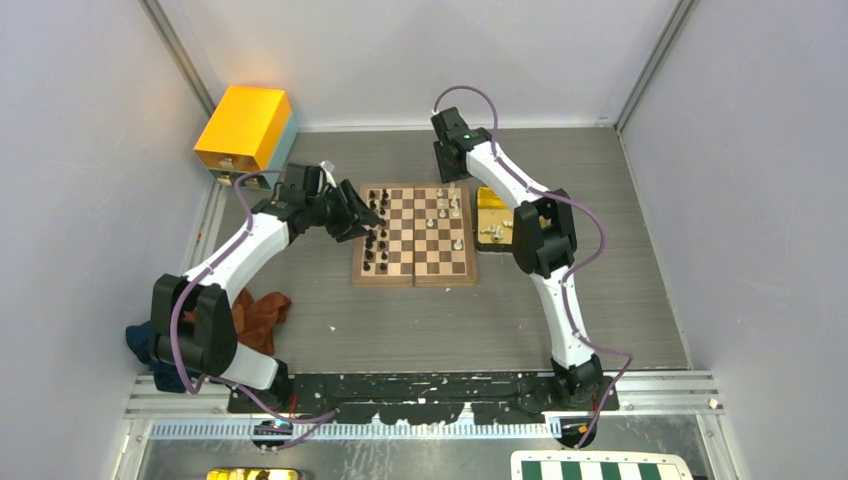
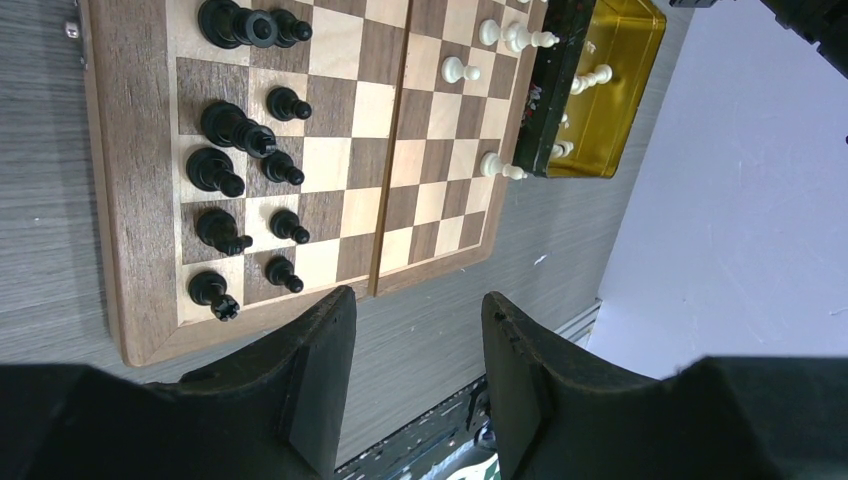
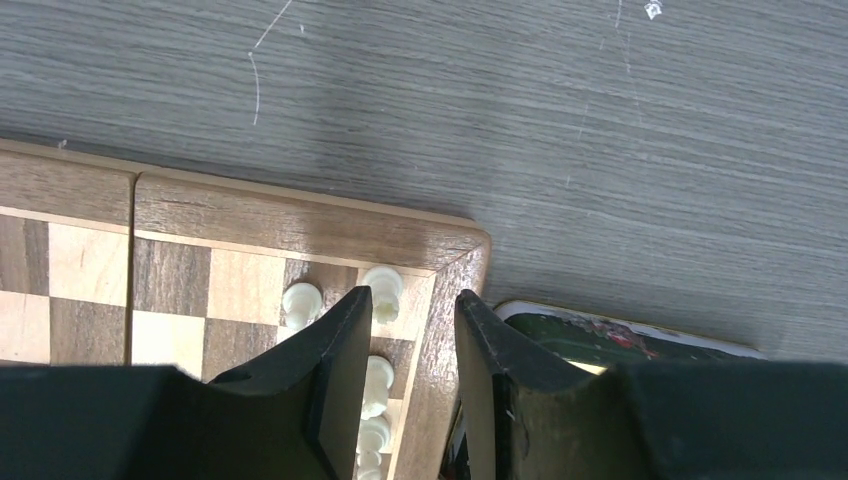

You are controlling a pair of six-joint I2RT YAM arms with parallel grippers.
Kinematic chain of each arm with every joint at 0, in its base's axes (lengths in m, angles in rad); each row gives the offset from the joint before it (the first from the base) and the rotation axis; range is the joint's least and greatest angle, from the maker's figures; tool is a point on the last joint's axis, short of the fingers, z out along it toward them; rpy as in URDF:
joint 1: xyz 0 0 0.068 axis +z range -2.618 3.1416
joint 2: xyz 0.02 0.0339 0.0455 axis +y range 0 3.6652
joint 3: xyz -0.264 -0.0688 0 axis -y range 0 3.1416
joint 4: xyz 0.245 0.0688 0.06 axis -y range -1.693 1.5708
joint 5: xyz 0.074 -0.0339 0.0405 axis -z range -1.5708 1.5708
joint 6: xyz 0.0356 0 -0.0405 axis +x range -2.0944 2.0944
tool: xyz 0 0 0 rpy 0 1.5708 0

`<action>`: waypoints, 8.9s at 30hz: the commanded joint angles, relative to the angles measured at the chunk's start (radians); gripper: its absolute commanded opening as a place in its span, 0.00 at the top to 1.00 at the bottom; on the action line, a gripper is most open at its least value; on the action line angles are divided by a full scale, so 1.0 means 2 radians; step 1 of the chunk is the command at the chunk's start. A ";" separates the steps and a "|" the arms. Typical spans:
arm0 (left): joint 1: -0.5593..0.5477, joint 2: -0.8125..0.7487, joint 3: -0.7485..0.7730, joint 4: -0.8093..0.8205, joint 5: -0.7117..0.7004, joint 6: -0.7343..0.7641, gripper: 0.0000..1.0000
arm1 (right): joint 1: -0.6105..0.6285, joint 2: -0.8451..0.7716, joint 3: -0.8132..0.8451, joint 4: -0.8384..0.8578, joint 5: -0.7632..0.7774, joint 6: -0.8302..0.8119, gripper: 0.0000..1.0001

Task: Set up the chess pieces on the board
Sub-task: Adjust the chess piece on the chessboard.

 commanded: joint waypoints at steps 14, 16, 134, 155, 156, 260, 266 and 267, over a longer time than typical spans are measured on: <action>0.003 -0.005 0.008 0.015 0.013 0.004 0.50 | -0.002 0.010 0.031 0.006 -0.026 0.013 0.61; 0.003 -0.004 0.008 0.016 0.013 0.004 0.50 | -0.002 0.011 0.030 0.005 -0.027 0.013 0.63; 0.003 -0.053 -0.018 0.007 -0.008 0.004 0.50 | 0.110 -0.180 -0.164 0.011 -0.017 0.038 0.63; 0.003 -0.053 -0.015 0.000 -0.007 0.008 0.50 | 0.111 -0.140 -0.168 0.029 -0.026 0.038 0.63; 0.003 -0.052 -0.016 0.001 -0.007 0.008 0.50 | 0.110 -0.138 -0.167 0.030 -0.026 0.037 0.63; 0.003 -0.019 -0.003 0.009 0.001 0.010 0.50 | 0.061 -0.152 -0.207 0.036 -0.039 0.049 0.90; 0.003 -0.018 -0.005 0.010 0.001 0.010 0.50 | 0.061 -0.153 -0.214 0.038 -0.040 0.051 0.90; 0.003 -0.018 -0.004 0.010 0.000 0.010 0.50 | 0.061 -0.154 -0.214 0.039 -0.040 0.051 0.90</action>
